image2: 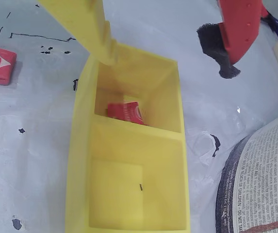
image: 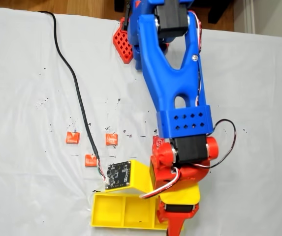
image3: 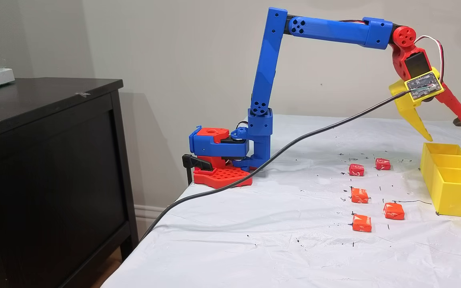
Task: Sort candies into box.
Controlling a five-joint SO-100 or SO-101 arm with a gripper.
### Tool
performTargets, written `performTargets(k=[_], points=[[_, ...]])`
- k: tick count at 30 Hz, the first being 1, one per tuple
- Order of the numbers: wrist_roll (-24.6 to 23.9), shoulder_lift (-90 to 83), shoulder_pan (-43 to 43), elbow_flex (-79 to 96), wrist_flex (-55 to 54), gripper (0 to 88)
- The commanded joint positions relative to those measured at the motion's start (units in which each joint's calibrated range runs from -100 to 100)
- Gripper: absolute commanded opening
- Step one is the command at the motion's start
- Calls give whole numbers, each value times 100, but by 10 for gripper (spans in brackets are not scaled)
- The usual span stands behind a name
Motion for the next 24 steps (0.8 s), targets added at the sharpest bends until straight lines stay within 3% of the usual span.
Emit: performTargets(k=[1,9,24], points=[[20,-346,-18,-459,50,260],[-34,-626,-9,-414,312,34],[278,-1610,-398,615,1589,15]])
